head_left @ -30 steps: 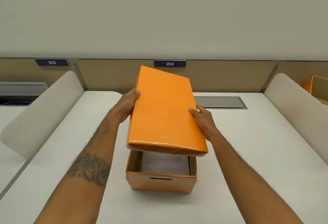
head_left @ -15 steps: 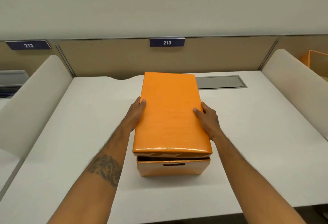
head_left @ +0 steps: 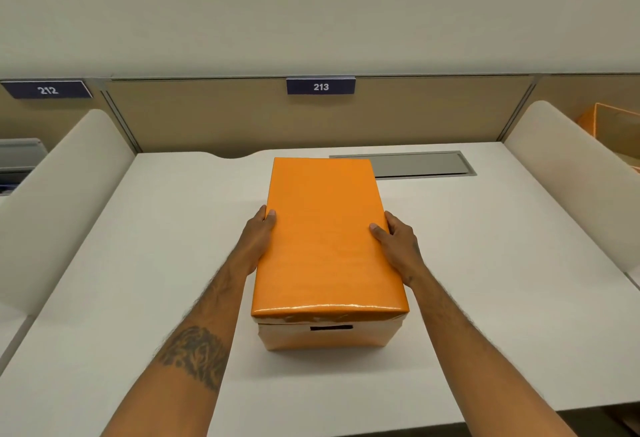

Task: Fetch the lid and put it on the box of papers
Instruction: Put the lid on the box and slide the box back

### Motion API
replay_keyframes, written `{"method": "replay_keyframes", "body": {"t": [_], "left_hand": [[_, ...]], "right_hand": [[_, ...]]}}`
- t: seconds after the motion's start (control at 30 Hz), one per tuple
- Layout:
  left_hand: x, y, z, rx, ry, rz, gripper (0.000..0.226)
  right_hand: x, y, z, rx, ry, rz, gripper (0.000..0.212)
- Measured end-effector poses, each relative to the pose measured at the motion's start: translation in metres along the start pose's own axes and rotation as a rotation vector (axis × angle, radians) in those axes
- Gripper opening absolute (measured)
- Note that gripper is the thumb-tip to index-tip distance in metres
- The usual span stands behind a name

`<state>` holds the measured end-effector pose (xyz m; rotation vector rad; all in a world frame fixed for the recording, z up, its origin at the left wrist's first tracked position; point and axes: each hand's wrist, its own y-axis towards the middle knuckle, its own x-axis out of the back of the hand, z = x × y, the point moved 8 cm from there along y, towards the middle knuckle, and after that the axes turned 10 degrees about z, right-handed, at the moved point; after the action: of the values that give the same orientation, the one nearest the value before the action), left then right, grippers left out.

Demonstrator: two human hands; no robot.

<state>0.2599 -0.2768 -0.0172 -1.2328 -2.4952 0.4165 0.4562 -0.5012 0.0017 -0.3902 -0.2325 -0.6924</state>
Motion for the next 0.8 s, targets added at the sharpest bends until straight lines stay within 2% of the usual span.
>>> {"method": "replay_keyframes", "body": {"t": [0.27, 0.43, 0.53, 0.63, 0.8], "left_hand": [[-0.003, -0.004, 0.002, 0.005, -0.017, 0.014, 0.061], [0.000, -0.004, 0.014, 0.011, -0.041, 0.020, 0.063], [-0.004, -0.008, 0.013, 0.018, -0.096, 0.043, 0.056], [-0.002, -0.008, 0.011, 0.047, -0.186, 0.038, 0.047], [0.002, -0.010, 0.006, 0.053, -0.222, 0.016, 0.043]], "right_hand": [[-0.002, 0.000, -0.005, -0.020, -0.012, 0.005, 0.060], [-0.006, -0.001, -0.010, -0.039, -0.033, 0.034, 0.070], [-0.007, 0.001, -0.015, -0.051, -0.031, 0.077, 0.072], [-0.006, 0.004, -0.013, -0.047, -0.003, 0.123, 0.063], [-0.003, 0.000, -0.008, -0.057, 0.042, 0.094, 0.049]]}}
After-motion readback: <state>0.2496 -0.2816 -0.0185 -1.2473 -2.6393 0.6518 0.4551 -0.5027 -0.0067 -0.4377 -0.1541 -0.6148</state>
